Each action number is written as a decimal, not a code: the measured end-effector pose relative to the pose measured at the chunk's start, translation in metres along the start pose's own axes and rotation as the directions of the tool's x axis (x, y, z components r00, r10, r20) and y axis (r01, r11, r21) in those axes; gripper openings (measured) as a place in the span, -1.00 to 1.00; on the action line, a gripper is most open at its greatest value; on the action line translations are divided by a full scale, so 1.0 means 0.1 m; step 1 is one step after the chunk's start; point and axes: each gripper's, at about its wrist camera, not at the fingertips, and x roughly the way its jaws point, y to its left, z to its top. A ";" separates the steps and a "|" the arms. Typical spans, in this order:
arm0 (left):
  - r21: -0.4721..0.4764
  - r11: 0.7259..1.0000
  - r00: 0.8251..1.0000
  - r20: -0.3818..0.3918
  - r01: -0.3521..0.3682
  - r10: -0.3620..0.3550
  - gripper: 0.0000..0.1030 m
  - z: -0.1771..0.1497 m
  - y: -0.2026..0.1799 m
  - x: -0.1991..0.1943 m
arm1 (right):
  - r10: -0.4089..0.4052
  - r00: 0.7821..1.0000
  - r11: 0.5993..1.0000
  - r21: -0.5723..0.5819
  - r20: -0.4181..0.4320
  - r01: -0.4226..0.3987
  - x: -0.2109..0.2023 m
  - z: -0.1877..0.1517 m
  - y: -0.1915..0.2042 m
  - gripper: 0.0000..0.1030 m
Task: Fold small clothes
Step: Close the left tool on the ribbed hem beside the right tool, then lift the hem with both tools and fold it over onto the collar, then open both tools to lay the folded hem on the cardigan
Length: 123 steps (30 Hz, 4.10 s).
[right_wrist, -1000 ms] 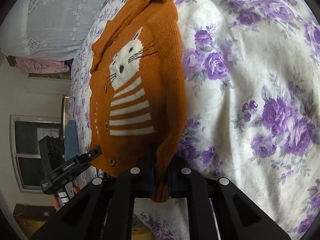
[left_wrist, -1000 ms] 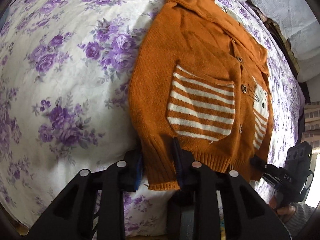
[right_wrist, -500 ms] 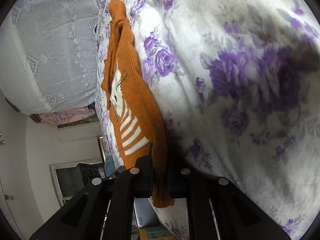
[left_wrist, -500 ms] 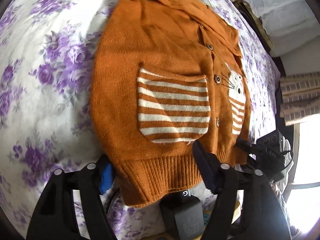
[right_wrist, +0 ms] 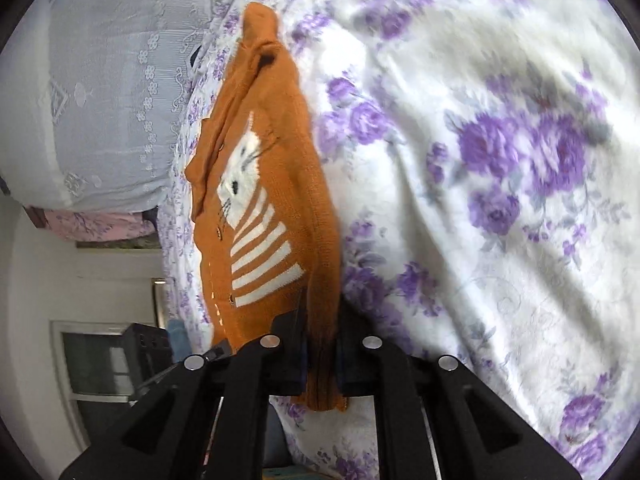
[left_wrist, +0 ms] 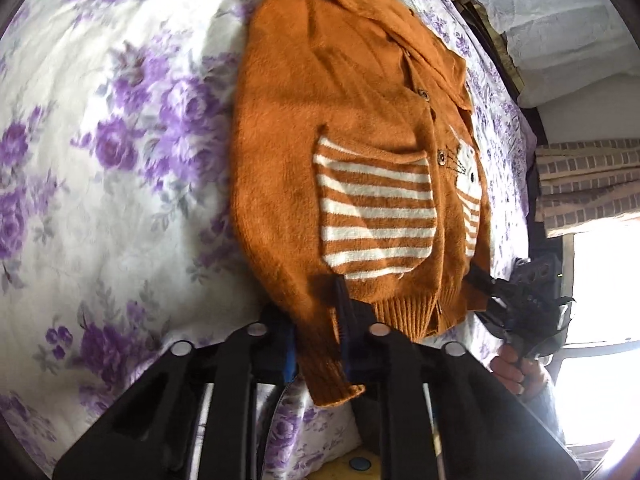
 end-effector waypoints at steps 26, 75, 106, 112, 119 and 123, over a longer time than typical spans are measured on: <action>-0.045 0.996 0.997 0.023 -0.072 0.073 -0.77 -0.11 0.10 -0.16 | 0.009 1.000 0.999 -0.051 0.000 -0.009 -0.08 -0.11 -0.02 -0.15; 0.185 0.970 0.960 0.259 -0.158 0.107 -0.92 1.10 -0.88 -0.98 | 0.103 0.985 0.962 -0.265 0.138 -0.064 -0.40 0.91 1.27 -0.88; 0.082 0.964 0.934 0.281 -0.253 0.221 -0.91 2.28 -0.59 -0.54 | 0.099 0.987 0.980 -0.183 0.130 -0.074 0.45 2.23 1.30 -0.87; 0.024 0.956 0.931 0.235 -0.291 0.278 -0.87 2.36 -0.39 -0.29 | 0.076 0.990 0.989 -0.135 0.122 -0.060 0.66 2.34 1.13 -0.87; 0.001 0.945 0.922 0.220 -0.326 0.317 -0.71 2.41 -0.33 -0.18 | 0.040 0.993 0.995 -0.096 0.107 -0.030 0.85 2.41 1.01 -0.76; -0.018 0.933 0.888 0.302 -0.359 0.348 0.26 2.35 -0.39 -0.40 | 0.084 0.986 0.991 -0.114 0.146 -0.068 0.66 2.38 1.08 -0.05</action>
